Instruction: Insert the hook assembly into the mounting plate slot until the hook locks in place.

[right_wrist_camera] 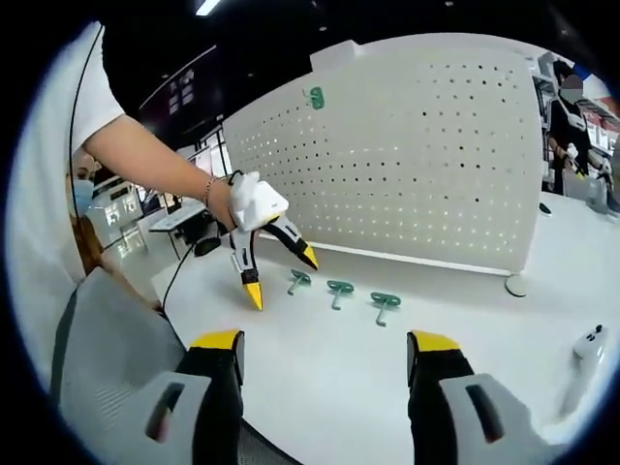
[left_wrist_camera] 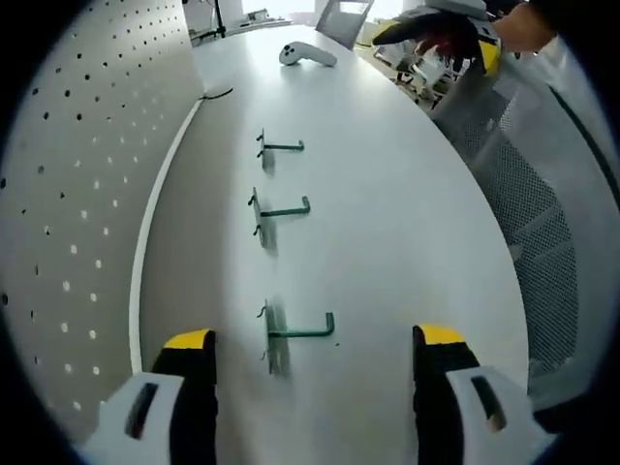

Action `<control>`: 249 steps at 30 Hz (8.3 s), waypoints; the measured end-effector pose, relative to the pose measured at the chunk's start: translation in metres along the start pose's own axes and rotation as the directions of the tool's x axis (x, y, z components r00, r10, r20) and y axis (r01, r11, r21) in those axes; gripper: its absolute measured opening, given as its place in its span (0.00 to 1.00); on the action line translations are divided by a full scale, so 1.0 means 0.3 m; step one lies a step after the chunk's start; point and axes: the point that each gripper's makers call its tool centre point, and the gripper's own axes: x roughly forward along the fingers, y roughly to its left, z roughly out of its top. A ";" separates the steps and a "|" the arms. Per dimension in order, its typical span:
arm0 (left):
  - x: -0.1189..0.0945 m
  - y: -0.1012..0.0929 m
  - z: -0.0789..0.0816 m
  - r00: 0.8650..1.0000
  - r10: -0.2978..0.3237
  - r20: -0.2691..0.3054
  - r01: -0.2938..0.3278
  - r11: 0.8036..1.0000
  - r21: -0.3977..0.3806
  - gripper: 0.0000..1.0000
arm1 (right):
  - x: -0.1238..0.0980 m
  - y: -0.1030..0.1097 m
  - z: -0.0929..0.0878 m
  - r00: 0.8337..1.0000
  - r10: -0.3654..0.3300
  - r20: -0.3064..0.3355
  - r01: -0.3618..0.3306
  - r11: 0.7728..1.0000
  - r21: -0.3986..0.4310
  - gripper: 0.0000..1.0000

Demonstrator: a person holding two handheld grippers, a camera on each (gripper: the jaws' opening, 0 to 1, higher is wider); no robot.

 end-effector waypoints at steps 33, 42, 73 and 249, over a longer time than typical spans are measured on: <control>-0.032 0.050 -0.012 0.999 0.047 0.020 -0.045 0.997 -0.062 0.40 | -0.005 -0.015 -0.005 1.000 -0.022 -0.012 0.022 1.000 -0.009 0.62; -0.038 0.078 -0.023 0.997 0.080 0.002 -0.080 0.992 -0.100 0.20 | -0.008 -0.020 0.000 1.000 -0.027 -0.002 0.027 1.000 -0.008 0.61; -0.040 0.103 -0.027 0.990 0.135 -0.029 -0.138 0.985 -0.101 0.03 | -0.003 -0.007 -0.004 1.000 -0.008 -0.010 0.008 1.000 0.000 0.63; -0.700 -0.121 0.370 0.459 0.632 0.624 -0.276 0.769 -0.576 0.03 | -0.020 0.029 0.148 0.978 0.056 0.202 -0.049 0.998 -0.038 0.72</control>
